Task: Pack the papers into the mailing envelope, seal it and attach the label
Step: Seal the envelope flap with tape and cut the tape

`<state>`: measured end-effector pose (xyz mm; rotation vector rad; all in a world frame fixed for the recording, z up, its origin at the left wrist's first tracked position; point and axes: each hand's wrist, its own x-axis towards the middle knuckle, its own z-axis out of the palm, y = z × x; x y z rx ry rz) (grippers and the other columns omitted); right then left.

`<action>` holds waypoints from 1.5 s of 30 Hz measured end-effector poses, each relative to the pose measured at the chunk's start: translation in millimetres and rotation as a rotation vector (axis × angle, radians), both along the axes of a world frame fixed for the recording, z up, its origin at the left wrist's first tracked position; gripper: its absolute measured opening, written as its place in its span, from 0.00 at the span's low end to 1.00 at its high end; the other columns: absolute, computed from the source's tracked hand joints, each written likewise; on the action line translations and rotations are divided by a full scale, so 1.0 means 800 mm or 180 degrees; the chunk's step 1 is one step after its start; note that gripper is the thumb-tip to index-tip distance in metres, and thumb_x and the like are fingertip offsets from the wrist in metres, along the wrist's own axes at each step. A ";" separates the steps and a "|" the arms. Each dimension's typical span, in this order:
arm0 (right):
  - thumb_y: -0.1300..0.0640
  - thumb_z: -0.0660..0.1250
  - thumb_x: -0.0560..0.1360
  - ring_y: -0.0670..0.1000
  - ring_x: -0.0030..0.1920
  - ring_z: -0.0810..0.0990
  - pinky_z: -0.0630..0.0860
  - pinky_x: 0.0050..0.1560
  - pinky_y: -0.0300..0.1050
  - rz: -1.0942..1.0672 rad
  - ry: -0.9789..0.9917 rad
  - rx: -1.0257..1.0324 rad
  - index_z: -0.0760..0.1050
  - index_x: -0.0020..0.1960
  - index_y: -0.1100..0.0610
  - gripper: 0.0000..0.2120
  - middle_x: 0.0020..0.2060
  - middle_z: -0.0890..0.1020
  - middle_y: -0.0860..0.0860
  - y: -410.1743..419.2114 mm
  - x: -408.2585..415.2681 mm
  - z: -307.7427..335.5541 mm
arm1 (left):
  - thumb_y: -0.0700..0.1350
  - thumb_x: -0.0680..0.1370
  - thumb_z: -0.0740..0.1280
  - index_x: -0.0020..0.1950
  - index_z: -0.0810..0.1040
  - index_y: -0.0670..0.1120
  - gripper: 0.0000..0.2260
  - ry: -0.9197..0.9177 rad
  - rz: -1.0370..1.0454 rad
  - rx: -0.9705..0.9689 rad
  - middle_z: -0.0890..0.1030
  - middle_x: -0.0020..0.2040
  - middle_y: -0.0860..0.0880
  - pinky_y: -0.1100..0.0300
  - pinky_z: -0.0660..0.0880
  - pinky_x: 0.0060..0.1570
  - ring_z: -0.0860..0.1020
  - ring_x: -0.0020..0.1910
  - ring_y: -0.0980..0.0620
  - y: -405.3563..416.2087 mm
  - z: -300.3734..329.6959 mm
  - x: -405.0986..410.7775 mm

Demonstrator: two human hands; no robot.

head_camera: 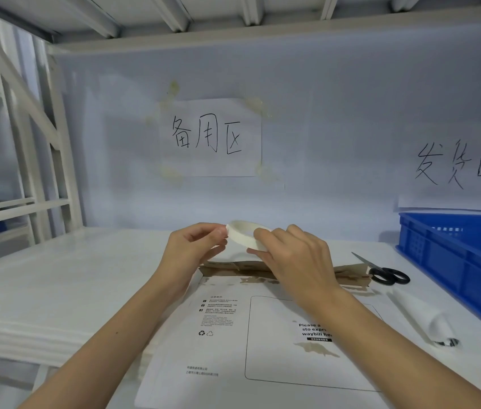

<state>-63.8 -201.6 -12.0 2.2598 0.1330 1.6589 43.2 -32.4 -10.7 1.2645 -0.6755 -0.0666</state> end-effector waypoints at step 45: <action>0.58 0.67 0.77 0.56 0.42 0.84 0.80 0.43 0.49 0.2155 0.2473 0.4096 0.73 0.54 0.56 0.07 0.49 0.82 0.53 -0.014 -0.017 0.078 | 0.40 0.80 0.66 0.48 0.80 0.40 0.05 -0.0078 -0.0177 0.0493 0.77 0.34 0.50 0.62 0.73 0.35 0.73 0.29 0.53 -0.008 0.027 0.022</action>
